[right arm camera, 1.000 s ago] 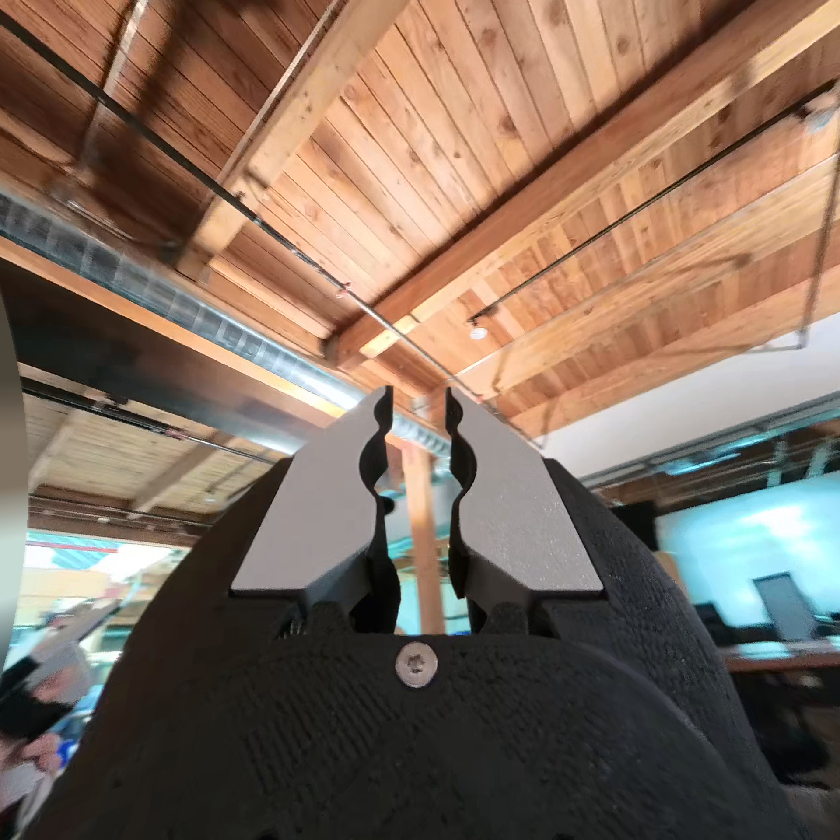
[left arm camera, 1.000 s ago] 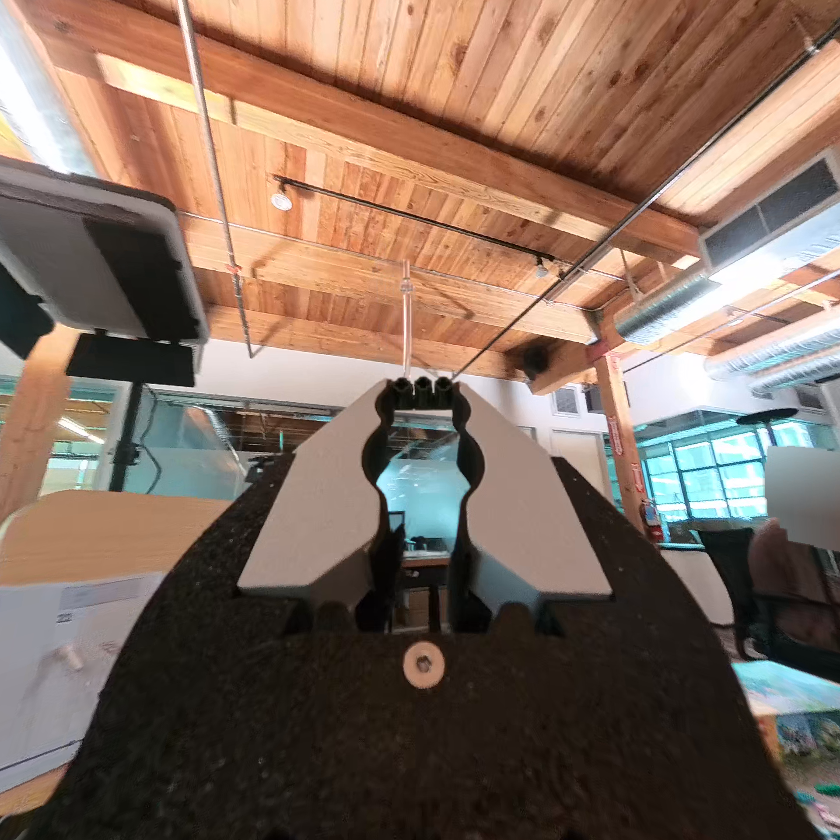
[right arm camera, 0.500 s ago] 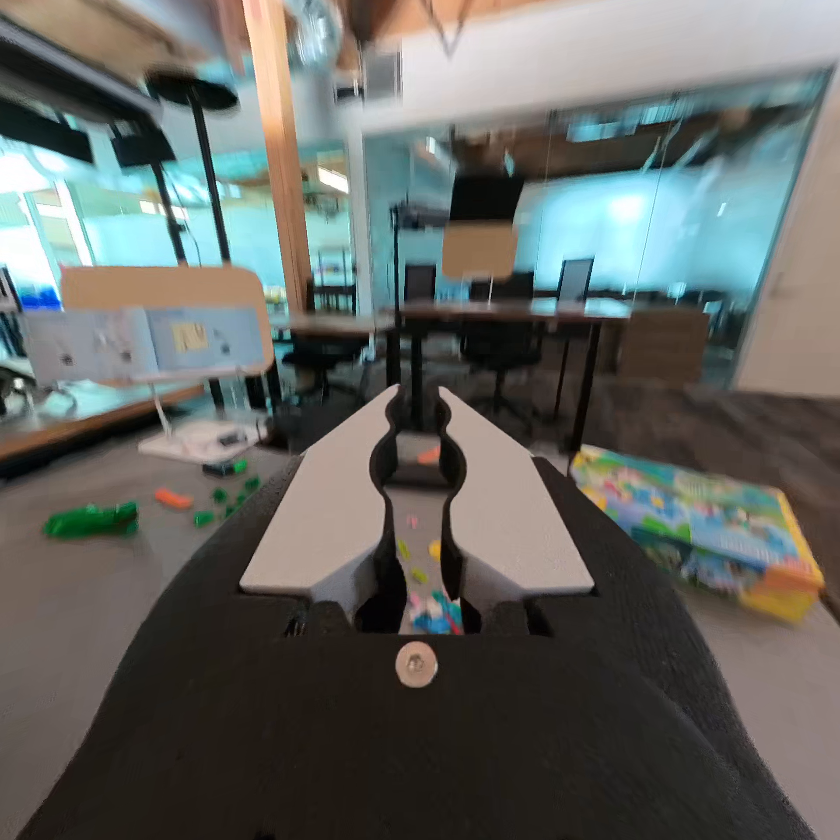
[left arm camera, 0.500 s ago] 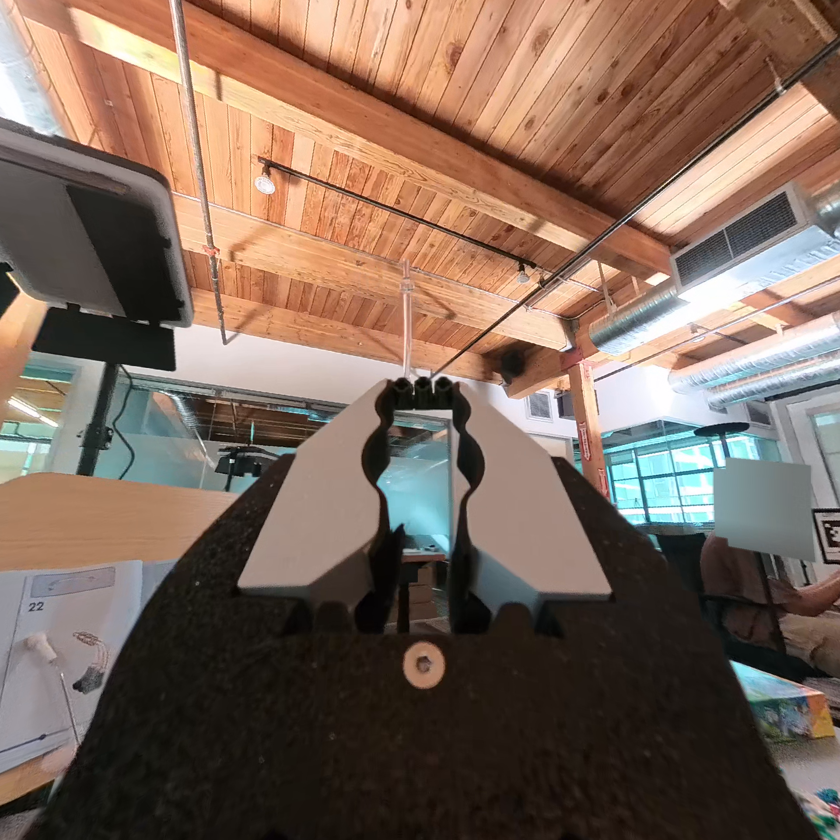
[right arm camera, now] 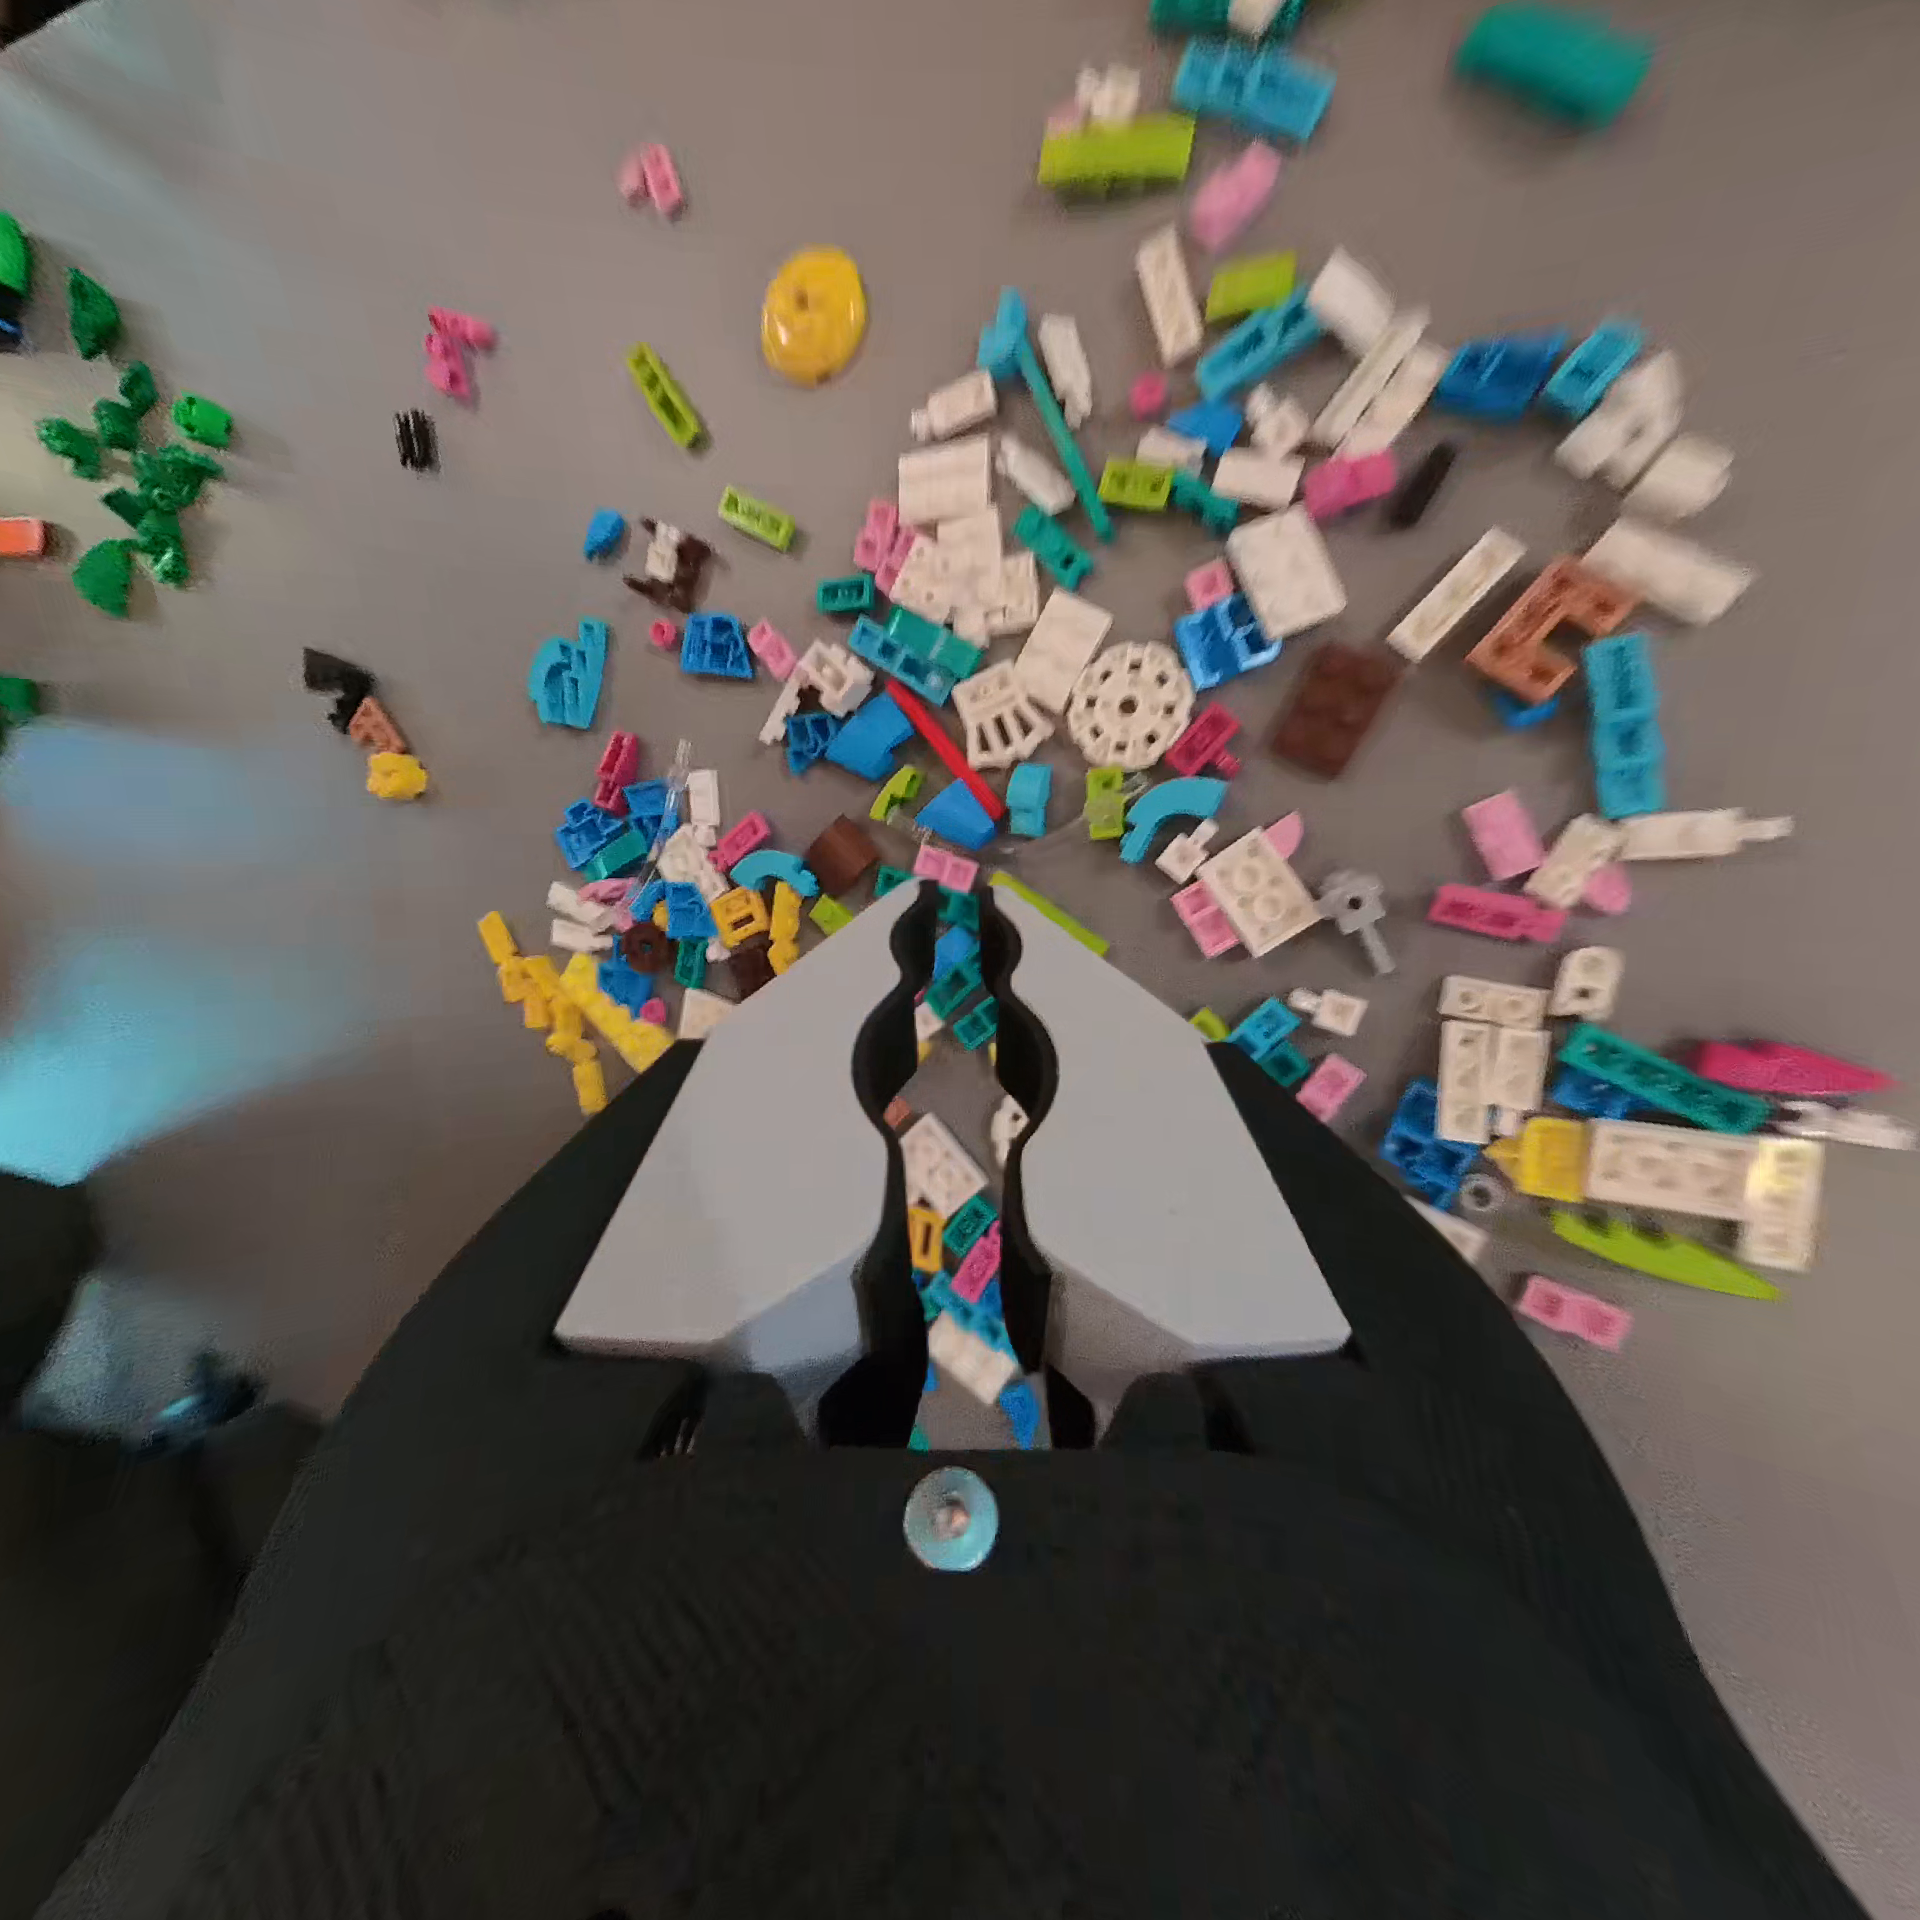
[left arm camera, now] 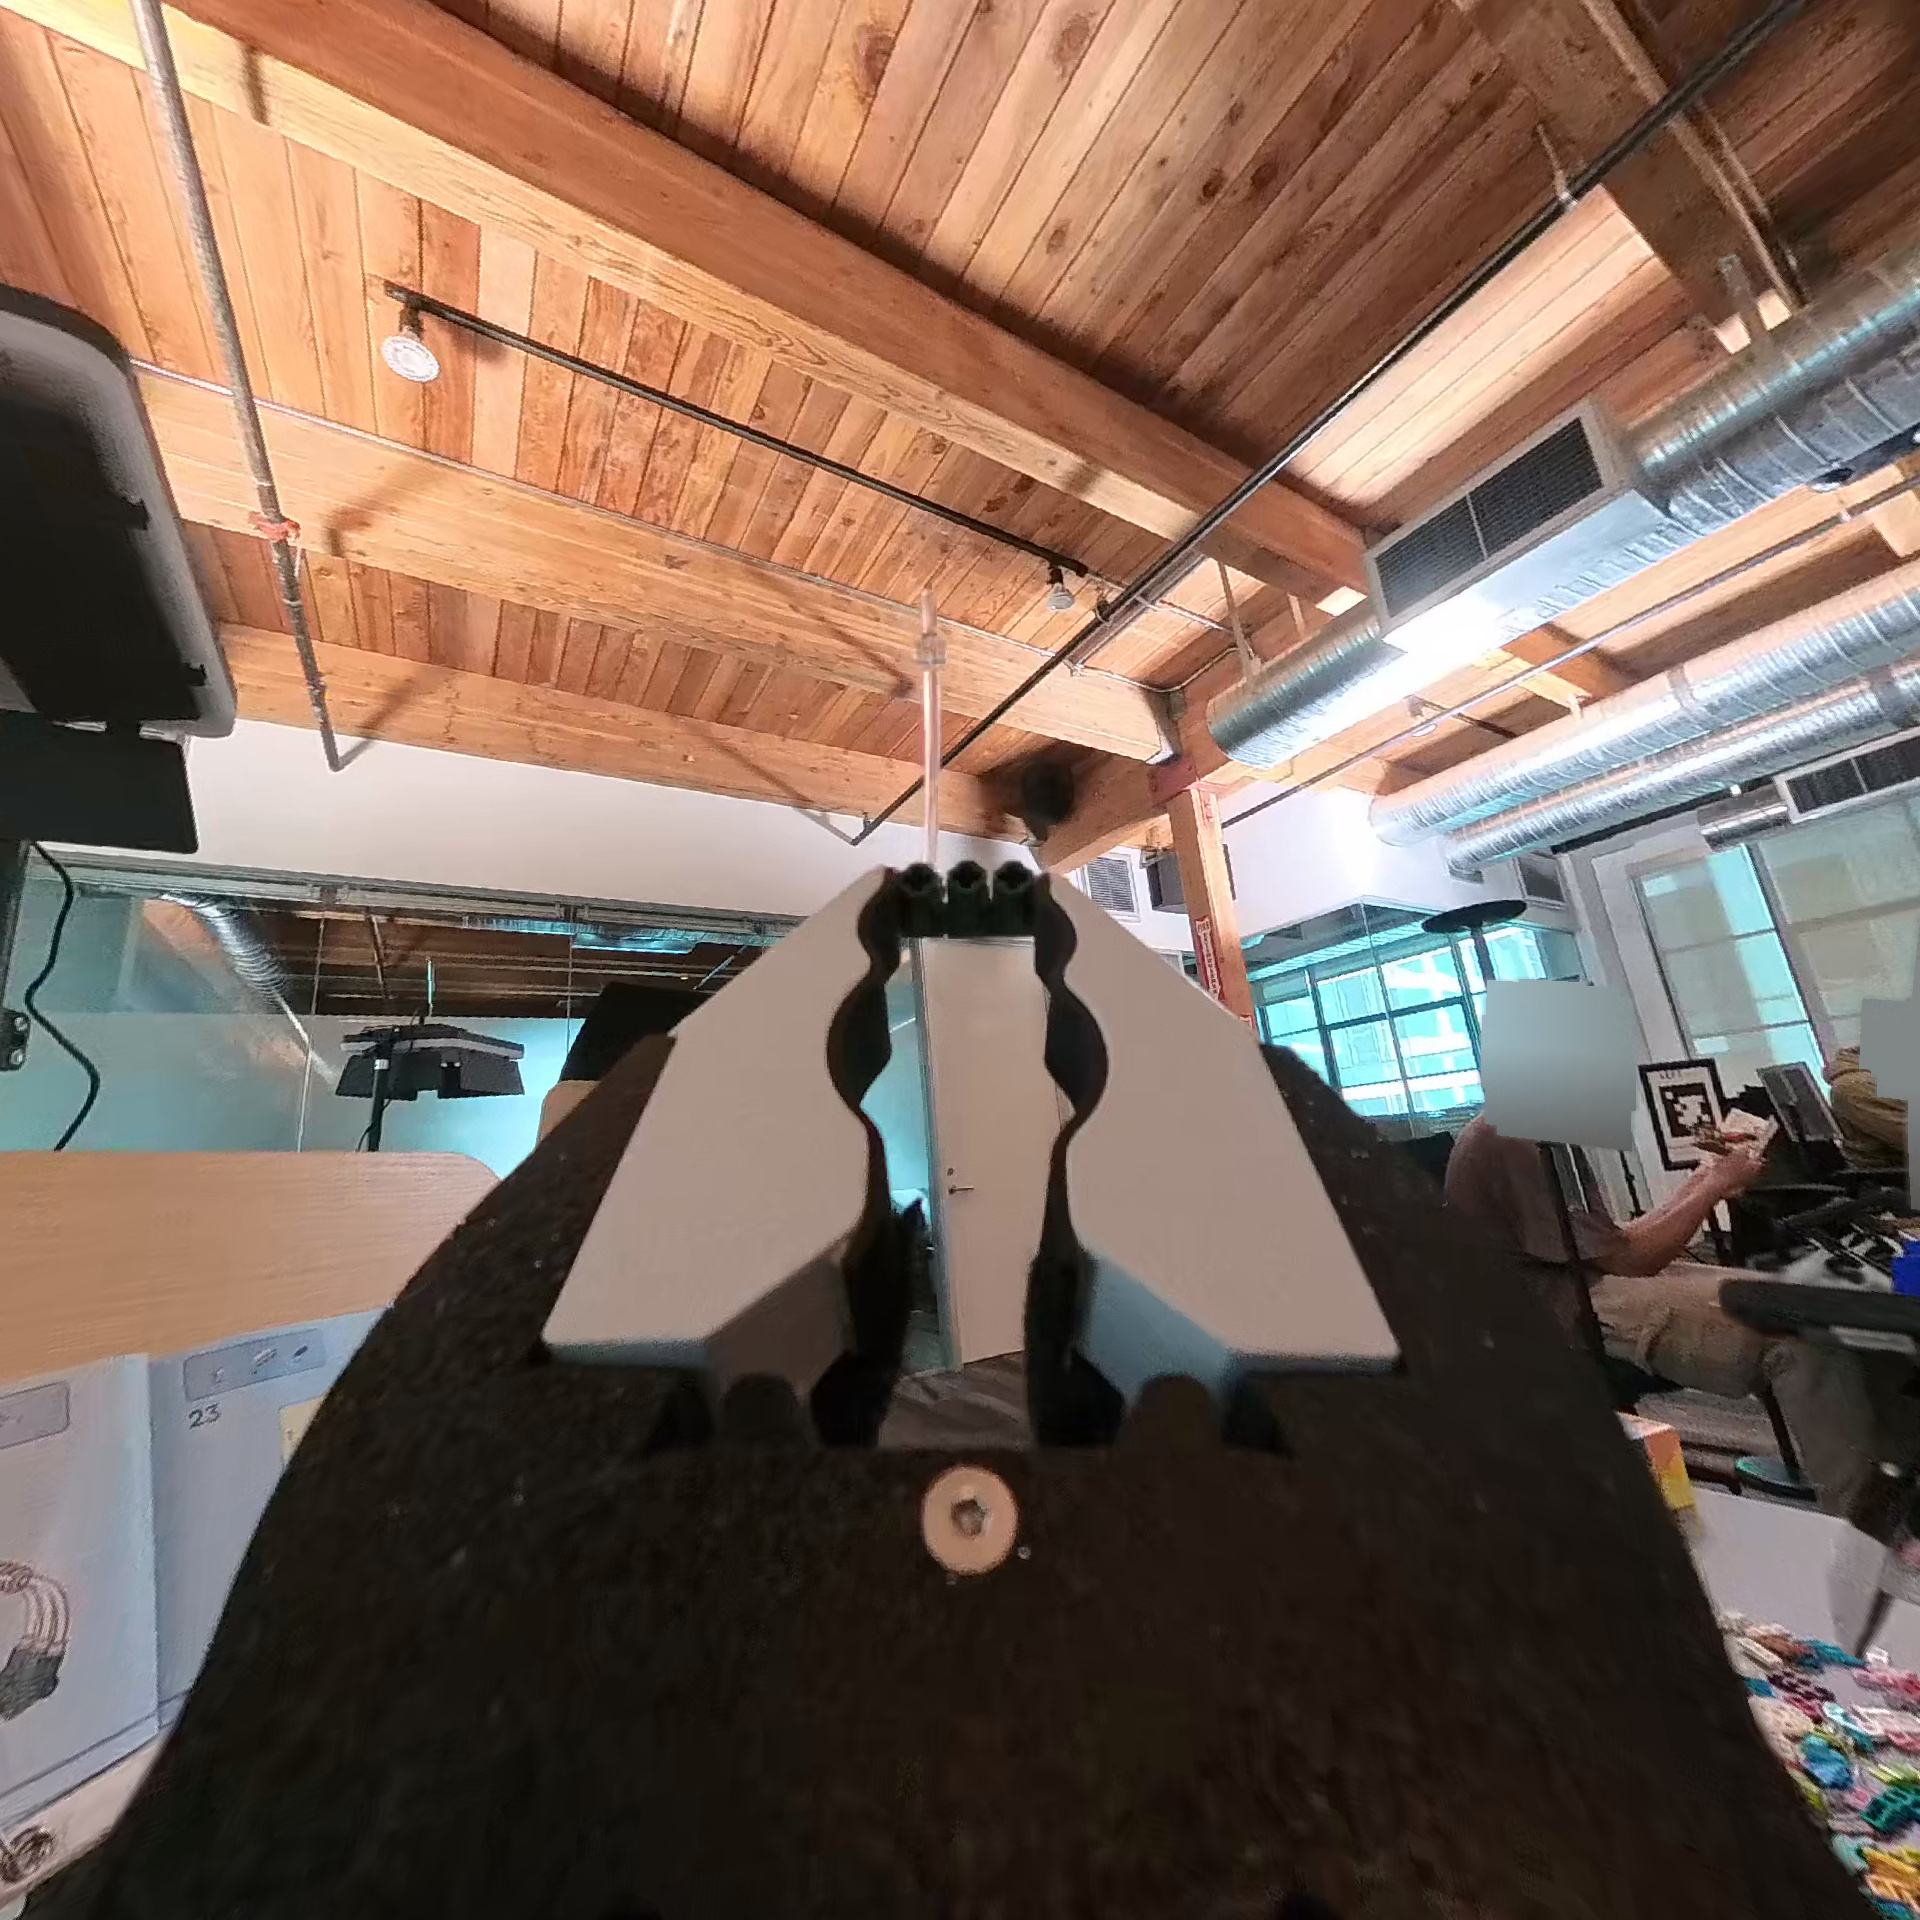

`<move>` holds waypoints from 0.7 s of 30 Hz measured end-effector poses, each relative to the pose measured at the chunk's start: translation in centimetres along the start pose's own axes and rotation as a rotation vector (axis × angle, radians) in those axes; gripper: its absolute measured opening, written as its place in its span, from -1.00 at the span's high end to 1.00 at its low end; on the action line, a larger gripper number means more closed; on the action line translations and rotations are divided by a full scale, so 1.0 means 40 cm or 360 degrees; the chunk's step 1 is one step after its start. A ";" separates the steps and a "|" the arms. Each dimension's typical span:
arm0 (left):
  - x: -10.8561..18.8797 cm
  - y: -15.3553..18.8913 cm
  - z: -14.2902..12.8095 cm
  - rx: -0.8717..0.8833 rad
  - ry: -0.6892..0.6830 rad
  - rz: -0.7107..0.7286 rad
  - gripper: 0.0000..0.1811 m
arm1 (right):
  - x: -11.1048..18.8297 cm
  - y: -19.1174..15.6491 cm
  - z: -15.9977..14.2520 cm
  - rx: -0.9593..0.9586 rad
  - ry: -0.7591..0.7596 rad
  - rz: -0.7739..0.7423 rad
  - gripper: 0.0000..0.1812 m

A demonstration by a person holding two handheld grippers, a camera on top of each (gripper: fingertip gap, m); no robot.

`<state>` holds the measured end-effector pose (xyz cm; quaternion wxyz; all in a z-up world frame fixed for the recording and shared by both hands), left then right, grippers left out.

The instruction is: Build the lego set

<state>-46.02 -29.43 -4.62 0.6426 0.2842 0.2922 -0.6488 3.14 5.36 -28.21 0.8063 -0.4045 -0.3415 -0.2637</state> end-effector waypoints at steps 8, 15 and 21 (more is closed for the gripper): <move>-0.003 0.013 0.001 0.0002 0.0005 -0.0078 0.75 | -0.071 0.038 -0.014 -0.0205 -0.0237 0.0026 0.89; -0.005 0.022 0.000 0.0005 -0.0004 -0.0117 0.75 | -0.101 0.055 -0.003 -0.0208 -0.0223 -0.0056 0.86; -0.008 0.028 -0.002 -0.0003 -0.0016 -0.0136 0.75 | -0.120 0.049 0.014 -0.0091 -0.0241 -0.0119 0.91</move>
Point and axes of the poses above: each gripper's, where its closed fingertips meet, x back along the fingers, z out of its top, y = z × x across the jaws, the point moved 7 cm from there along x, back along the fingers, and after that the axes turned 6 degrees about z, right-handed, at the moved point
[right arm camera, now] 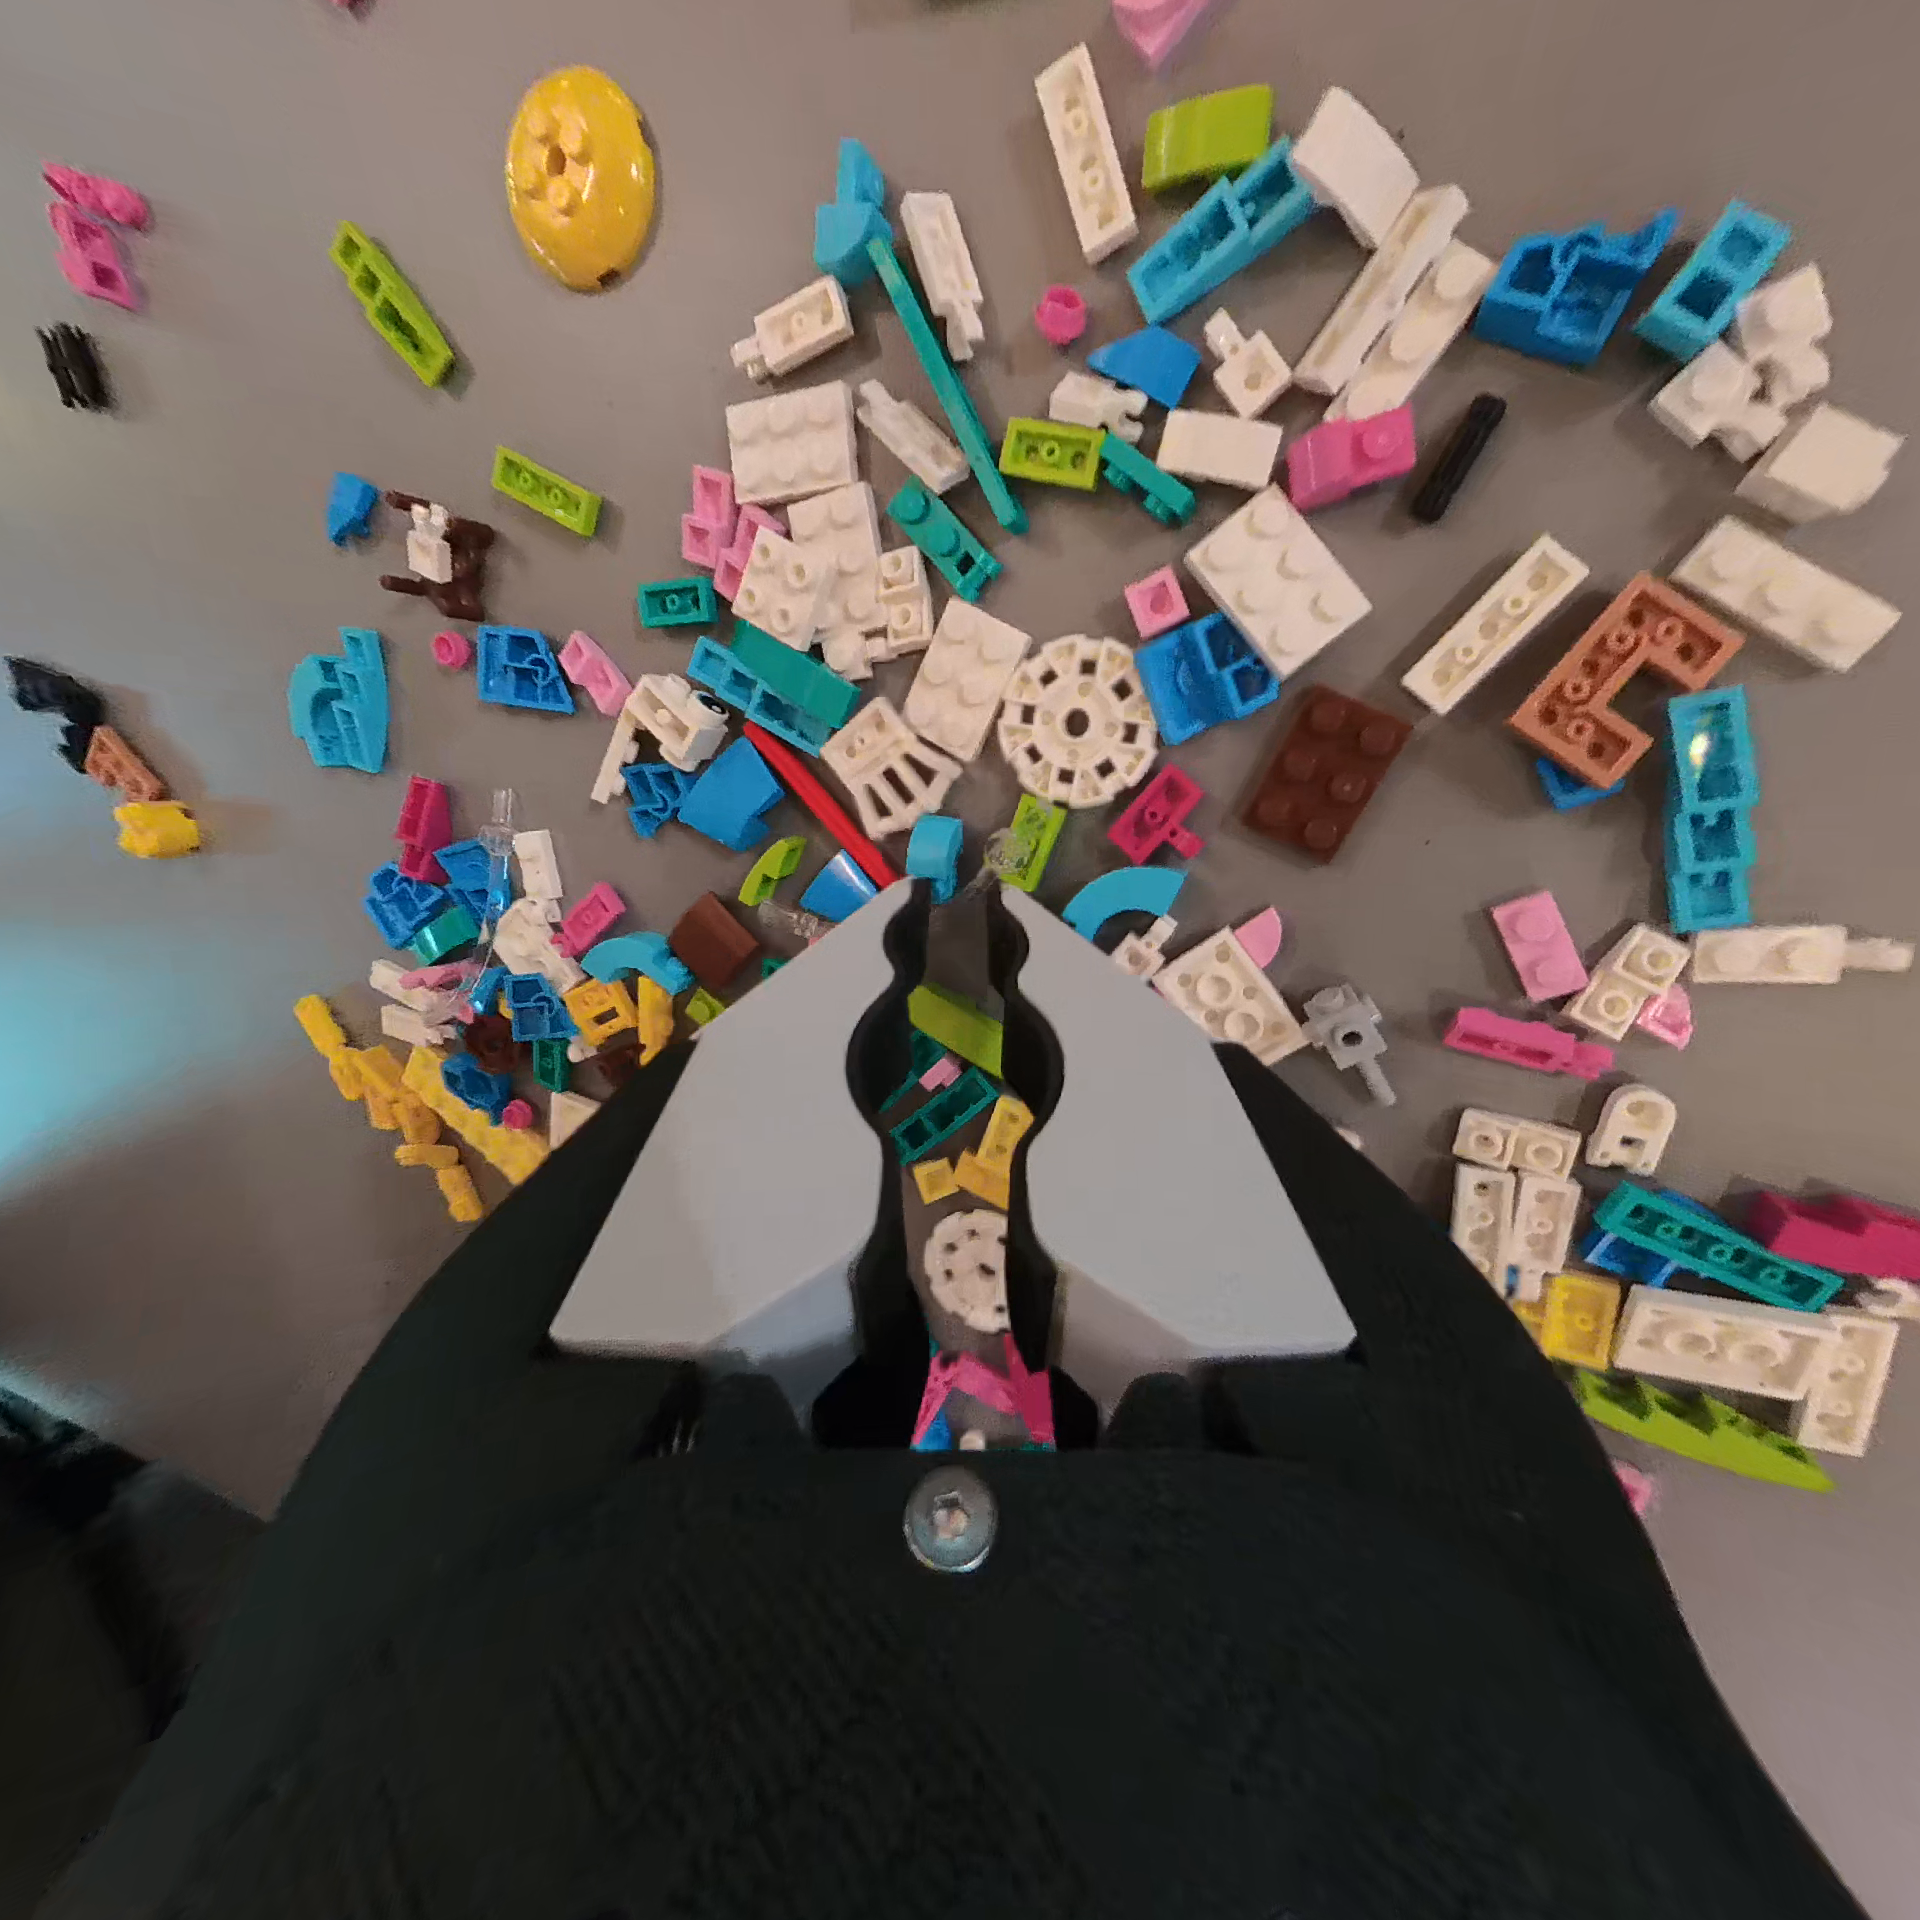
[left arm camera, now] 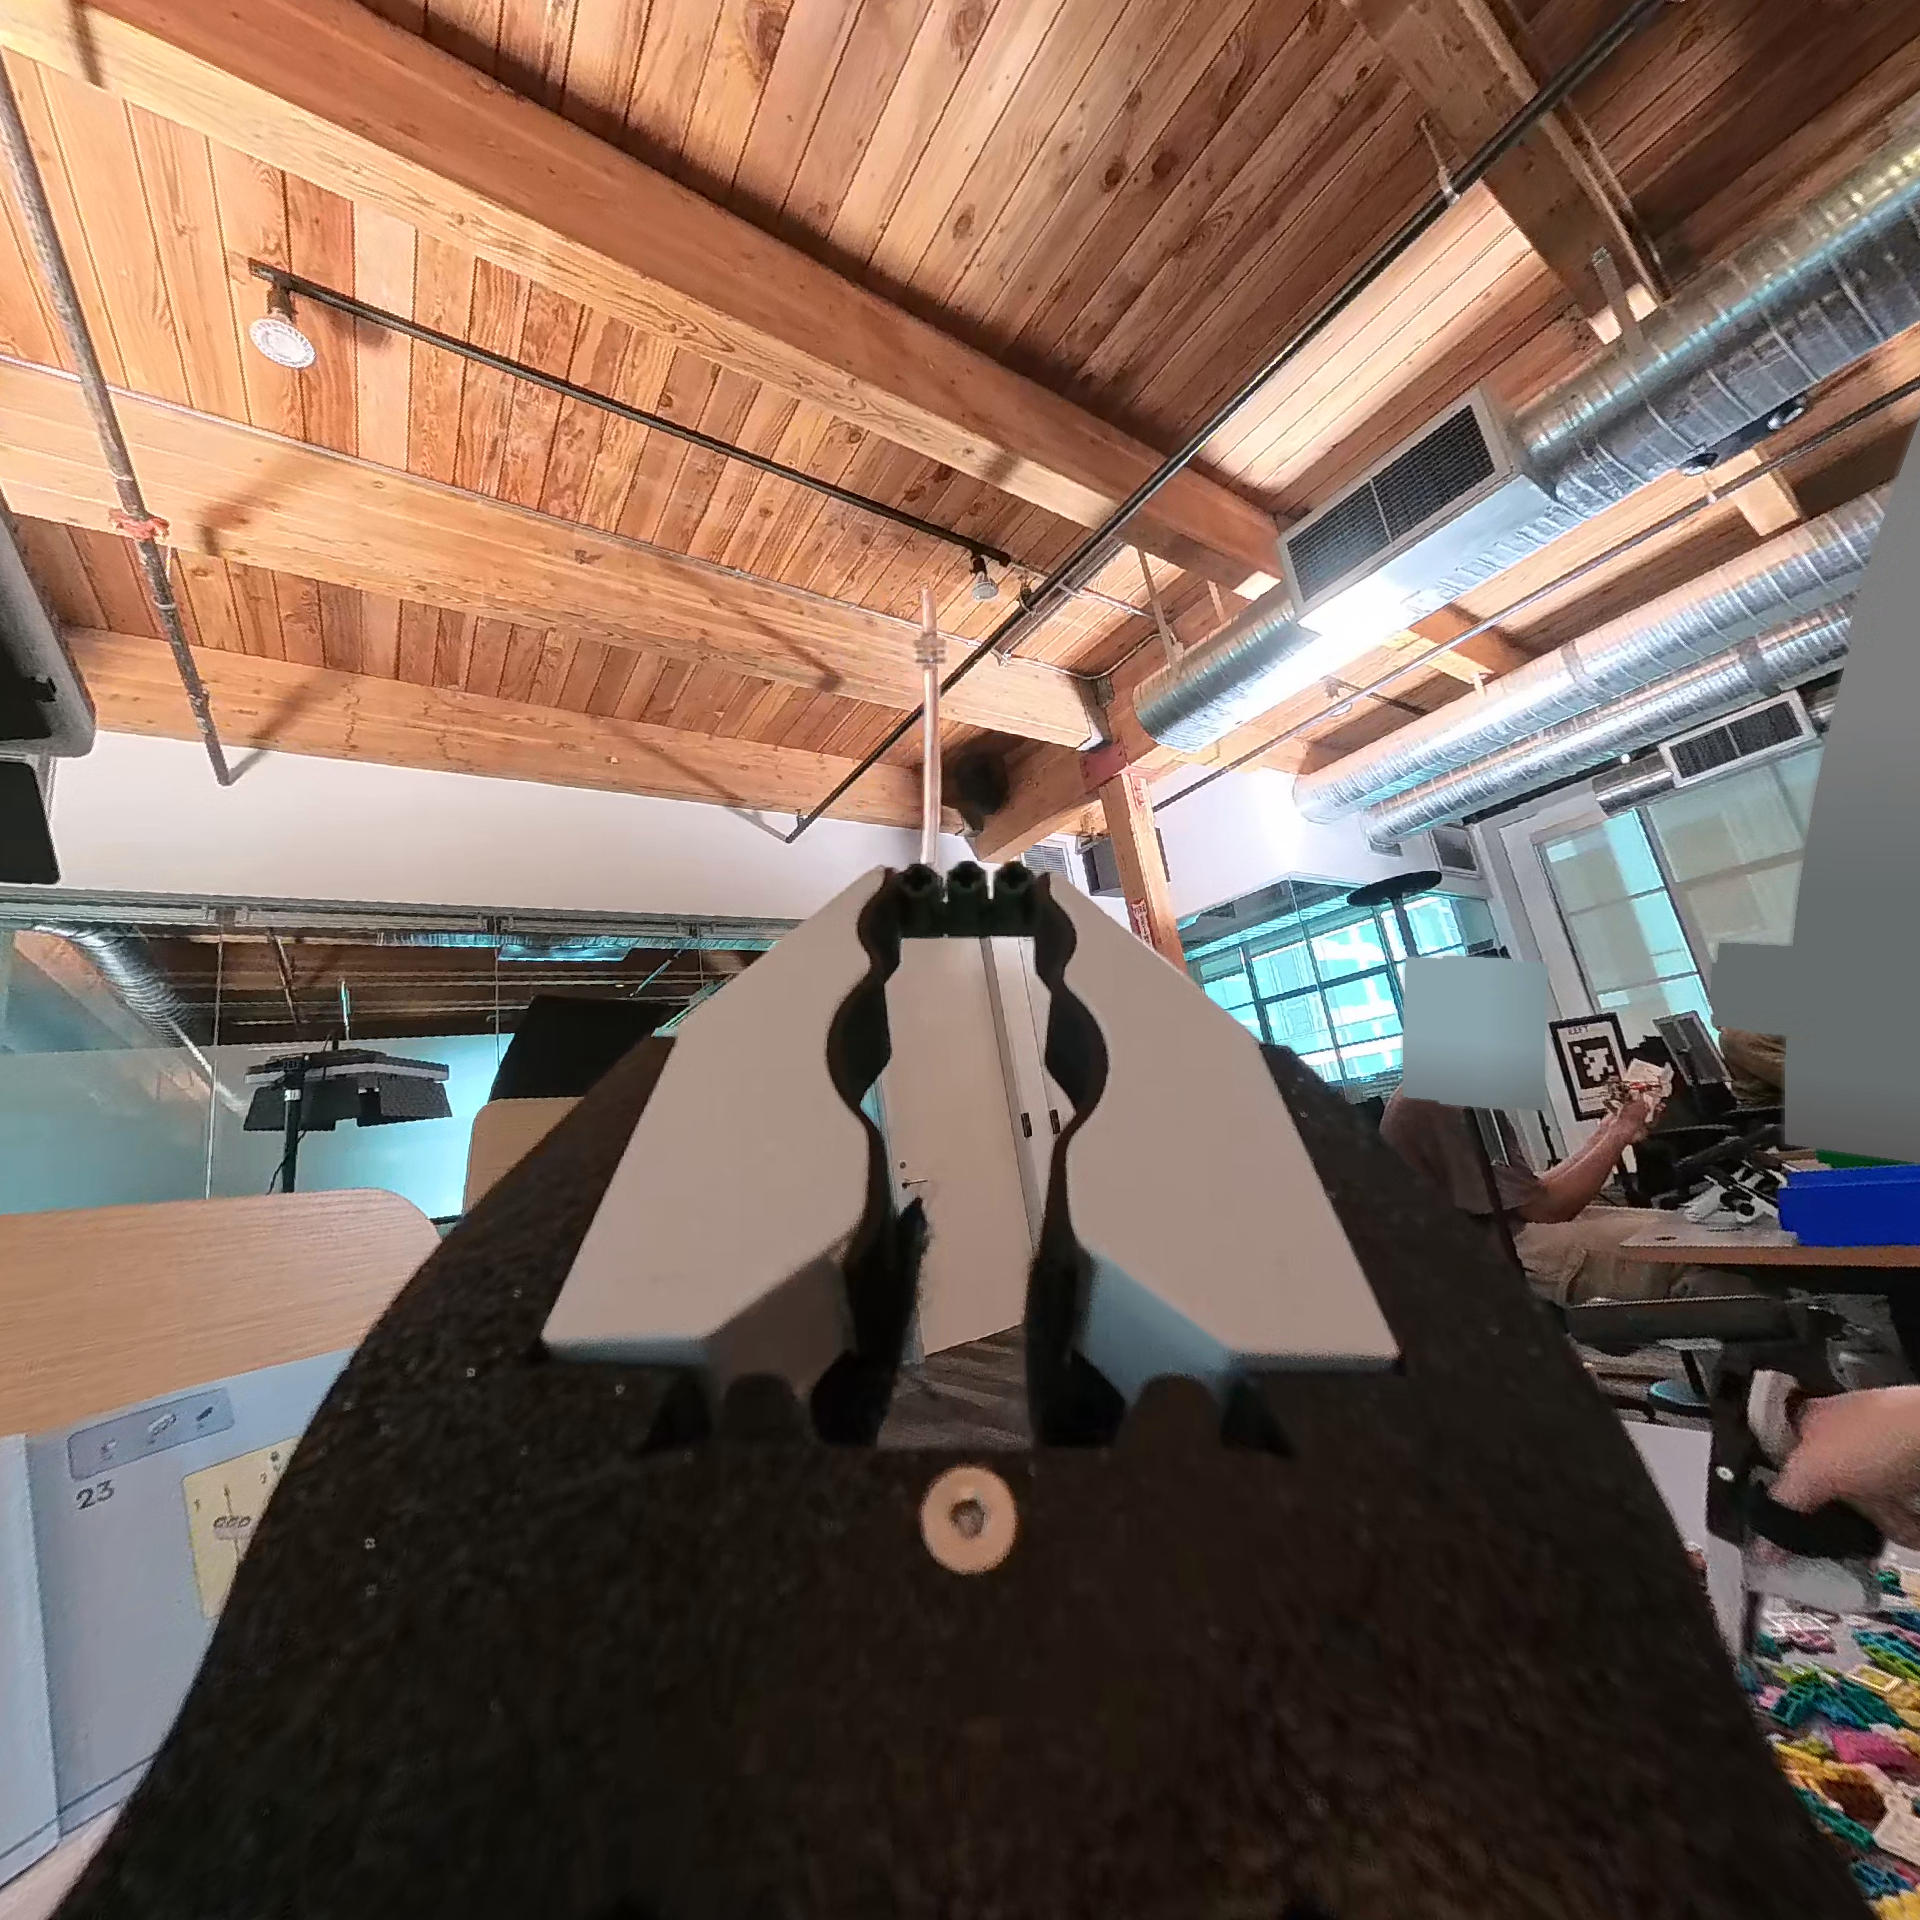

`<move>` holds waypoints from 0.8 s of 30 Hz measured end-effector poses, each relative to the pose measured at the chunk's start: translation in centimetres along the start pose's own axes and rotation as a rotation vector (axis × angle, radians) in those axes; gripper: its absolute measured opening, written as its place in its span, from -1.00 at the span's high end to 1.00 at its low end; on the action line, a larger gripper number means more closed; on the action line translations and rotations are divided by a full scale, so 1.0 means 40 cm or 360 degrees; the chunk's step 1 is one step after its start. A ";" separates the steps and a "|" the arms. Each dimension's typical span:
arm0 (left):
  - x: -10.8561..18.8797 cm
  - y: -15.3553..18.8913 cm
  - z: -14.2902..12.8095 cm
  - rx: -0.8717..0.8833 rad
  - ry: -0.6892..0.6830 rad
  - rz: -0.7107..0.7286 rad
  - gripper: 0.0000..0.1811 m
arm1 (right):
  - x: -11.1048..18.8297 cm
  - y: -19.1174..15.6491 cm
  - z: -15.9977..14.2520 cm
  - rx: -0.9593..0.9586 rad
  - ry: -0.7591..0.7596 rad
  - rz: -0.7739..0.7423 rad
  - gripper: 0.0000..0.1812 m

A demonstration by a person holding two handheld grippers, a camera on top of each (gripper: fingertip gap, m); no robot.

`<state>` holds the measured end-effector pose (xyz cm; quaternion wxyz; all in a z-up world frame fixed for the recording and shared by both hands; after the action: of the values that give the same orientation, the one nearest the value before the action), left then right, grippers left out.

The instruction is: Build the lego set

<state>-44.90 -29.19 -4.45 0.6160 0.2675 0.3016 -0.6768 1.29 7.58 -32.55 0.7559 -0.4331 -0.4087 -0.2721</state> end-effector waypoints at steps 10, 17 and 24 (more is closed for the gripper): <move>-0.003 0.001 -0.006 0.0018 -0.0019 -0.0024 0.75 | 0.005 -0.053 0.016 0.0268 -0.0001 -0.0108 0.99; -0.005 0.001 -0.010 0.0029 -0.0024 -0.0030 0.75 | 0.050 -0.193 0.036 0.0449 0.0115 0.0078 0.99; -0.014 0.013 -0.016 0.0005 -0.0063 -0.0064 0.75 | -0.100 -0.535 -0.065 0.0944 -0.0302 0.0460 0.99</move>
<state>-44.31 -28.37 -4.52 0.6075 0.2490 0.2937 -0.6948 -16.17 -4.67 -27.46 0.8383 -0.2712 -0.4729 0.0102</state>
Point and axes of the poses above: each gripper's, where its closed fingertips meet, x back along the fingers, z out of its top, y = z × x across the jaws, the point moved 7 cm from there along x, back along the fingers, and after that the axes turned 6 degrees about z, right-handed, at the moved point
